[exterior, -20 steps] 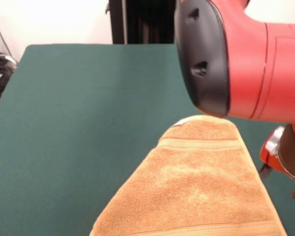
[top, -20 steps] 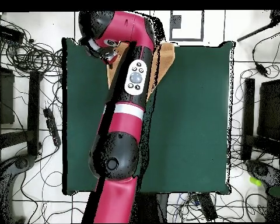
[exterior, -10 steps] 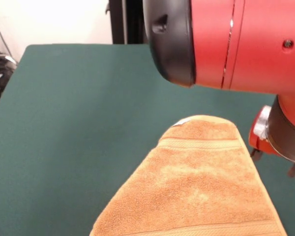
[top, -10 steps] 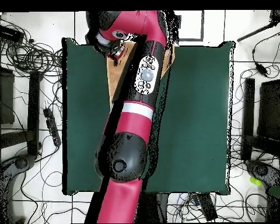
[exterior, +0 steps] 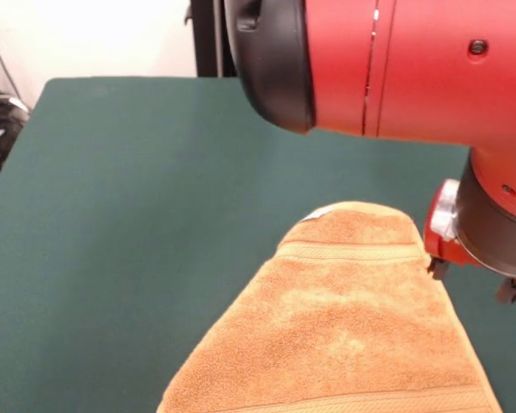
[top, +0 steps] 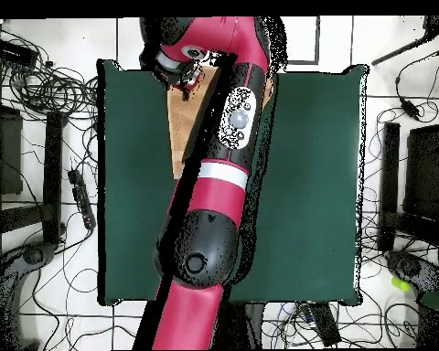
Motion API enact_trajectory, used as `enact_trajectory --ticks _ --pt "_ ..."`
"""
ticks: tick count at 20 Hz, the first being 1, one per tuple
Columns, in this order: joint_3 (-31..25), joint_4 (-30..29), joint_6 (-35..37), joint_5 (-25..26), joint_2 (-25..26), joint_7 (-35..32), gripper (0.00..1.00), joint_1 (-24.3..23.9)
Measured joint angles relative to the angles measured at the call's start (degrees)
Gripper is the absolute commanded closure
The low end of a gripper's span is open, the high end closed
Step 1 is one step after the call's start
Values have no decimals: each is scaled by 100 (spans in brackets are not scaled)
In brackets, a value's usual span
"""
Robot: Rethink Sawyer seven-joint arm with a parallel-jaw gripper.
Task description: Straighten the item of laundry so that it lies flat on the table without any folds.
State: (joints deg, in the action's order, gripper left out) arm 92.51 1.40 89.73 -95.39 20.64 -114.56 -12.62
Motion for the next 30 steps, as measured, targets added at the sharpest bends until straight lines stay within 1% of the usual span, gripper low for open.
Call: enact_trajectory --ticks 2,3,5,6,9,12,14,16,19,23,27,30 --pt "-190 5 0 194 2 85 0 -1" --pt "-417 6 0 432 3 125 0 -1" --pt "-520 5 0 539 2 130 0 -1" --pt "-780 7 0 835 -3 130 0 -1" --pt "-1145 6 0 1287 -18 130 0 -1" --pt "-1793 1 57 2134 -92 130 0 -1" --pt "-1989 -1 114 2398 -135 130 0 -1" --pt "-2300 -2 237 2792 -211 130 0 1" --pt "-2634 -4 375 3158 -300 130 0 2" --pt "-3130 -17 386 3648 -406 130 0 47" --pt "-3747 -82 386 4293 -513 130 0 170" --pt "-4285 -188 331 4870 -613 130 0 297"
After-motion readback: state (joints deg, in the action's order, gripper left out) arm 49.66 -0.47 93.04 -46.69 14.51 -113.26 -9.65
